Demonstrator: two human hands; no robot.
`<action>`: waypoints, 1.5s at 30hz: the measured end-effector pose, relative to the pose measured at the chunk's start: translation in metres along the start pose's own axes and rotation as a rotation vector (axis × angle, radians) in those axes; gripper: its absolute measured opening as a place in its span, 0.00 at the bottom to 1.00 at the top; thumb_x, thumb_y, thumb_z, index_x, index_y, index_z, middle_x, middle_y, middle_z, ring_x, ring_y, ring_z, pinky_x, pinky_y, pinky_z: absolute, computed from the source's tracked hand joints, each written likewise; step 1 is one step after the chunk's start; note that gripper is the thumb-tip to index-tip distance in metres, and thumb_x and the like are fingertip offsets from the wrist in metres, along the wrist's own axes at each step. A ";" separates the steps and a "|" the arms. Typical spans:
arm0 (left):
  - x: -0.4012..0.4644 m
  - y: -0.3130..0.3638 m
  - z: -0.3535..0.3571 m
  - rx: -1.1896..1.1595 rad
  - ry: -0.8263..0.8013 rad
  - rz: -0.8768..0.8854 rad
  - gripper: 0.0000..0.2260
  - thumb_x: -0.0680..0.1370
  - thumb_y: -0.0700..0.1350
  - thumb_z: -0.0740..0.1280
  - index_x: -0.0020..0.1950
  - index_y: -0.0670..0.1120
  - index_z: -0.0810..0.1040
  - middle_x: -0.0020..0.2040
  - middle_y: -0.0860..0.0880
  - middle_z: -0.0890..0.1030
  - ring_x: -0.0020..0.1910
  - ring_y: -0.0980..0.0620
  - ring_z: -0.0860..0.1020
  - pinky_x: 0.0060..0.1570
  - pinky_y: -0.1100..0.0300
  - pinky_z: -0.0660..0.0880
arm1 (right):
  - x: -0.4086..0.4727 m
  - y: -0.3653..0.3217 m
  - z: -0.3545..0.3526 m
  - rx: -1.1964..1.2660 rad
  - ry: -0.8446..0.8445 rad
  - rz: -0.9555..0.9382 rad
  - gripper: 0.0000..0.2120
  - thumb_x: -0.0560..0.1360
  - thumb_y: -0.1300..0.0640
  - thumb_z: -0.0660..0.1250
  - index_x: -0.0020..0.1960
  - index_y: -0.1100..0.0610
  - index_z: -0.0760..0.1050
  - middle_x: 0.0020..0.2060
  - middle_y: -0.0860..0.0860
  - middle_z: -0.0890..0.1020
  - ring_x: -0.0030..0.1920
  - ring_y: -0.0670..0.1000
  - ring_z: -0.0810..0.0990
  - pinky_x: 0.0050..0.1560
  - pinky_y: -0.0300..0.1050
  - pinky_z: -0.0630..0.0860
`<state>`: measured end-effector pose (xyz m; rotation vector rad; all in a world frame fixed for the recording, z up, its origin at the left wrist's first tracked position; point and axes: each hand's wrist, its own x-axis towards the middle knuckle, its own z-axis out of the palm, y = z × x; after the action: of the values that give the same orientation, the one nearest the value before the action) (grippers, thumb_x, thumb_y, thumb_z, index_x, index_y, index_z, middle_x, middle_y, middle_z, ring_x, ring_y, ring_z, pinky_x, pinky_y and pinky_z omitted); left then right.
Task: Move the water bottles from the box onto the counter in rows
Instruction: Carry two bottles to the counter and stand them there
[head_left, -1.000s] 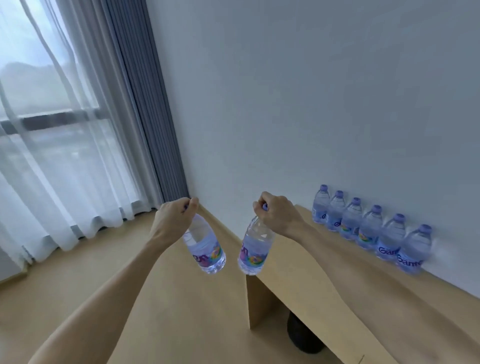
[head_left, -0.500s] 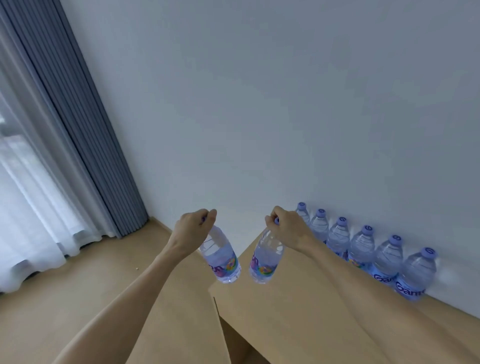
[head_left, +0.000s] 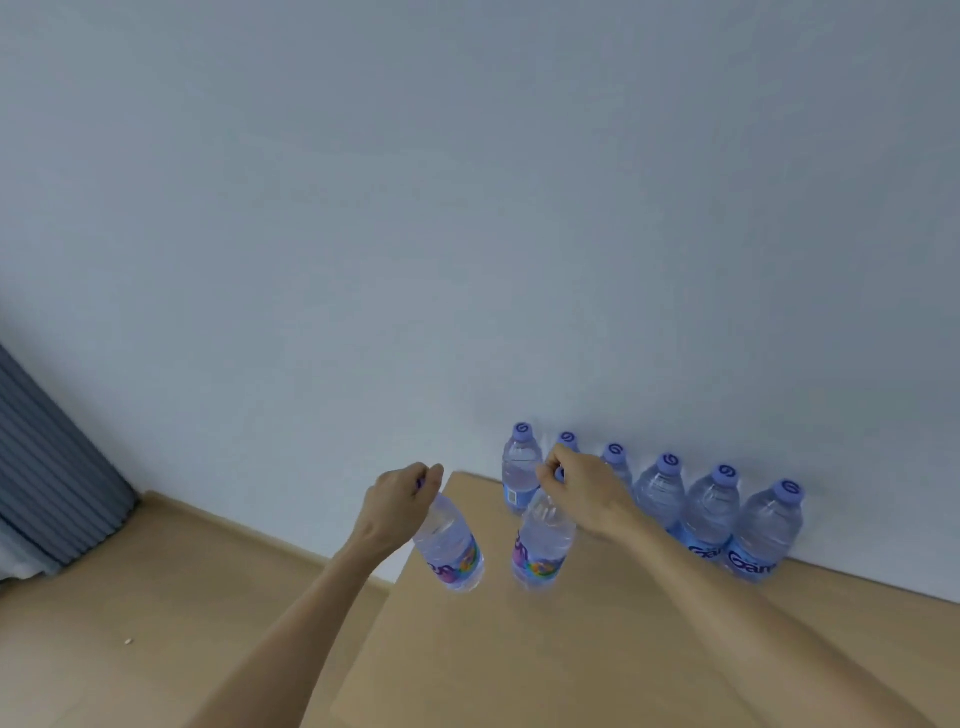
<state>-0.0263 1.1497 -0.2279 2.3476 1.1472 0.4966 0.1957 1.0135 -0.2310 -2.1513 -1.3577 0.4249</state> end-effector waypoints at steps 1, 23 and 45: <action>0.010 0.000 0.007 0.005 -0.026 0.030 0.21 0.81 0.52 0.58 0.32 0.46 0.57 0.26 0.51 0.59 0.27 0.52 0.58 0.28 0.59 0.57 | 0.003 0.005 0.000 -0.011 0.004 0.008 0.11 0.80 0.53 0.59 0.42 0.58 0.67 0.31 0.52 0.74 0.32 0.51 0.71 0.35 0.50 0.68; 0.104 0.001 0.084 -0.033 -0.417 0.348 0.09 0.75 0.59 0.65 0.41 0.56 0.71 0.40 0.54 0.77 0.39 0.54 0.76 0.43 0.51 0.77 | 0.022 0.027 0.023 -0.099 -0.095 0.213 0.15 0.71 0.40 0.68 0.48 0.48 0.68 0.44 0.45 0.75 0.43 0.48 0.75 0.44 0.47 0.75; 0.102 -0.002 0.084 -0.155 -0.465 0.426 0.08 0.76 0.50 0.66 0.53 0.59 0.73 0.45 0.57 0.75 0.41 0.55 0.74 0.46 0.48 0.76 | 0.022 0.038 0.038 0.001 0.011 0.122 0.11 0.76 0.50 0.68 0.54 0.46 0.68 0.45 0.39 0.68 0.42 0.43 0.71 0.44 0.41 0.70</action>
<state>0.0747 1.2109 -0.2870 2.3925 0.3871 0.1496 0.2126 1.0314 -0.2838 -2.2402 -1.2240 0.4604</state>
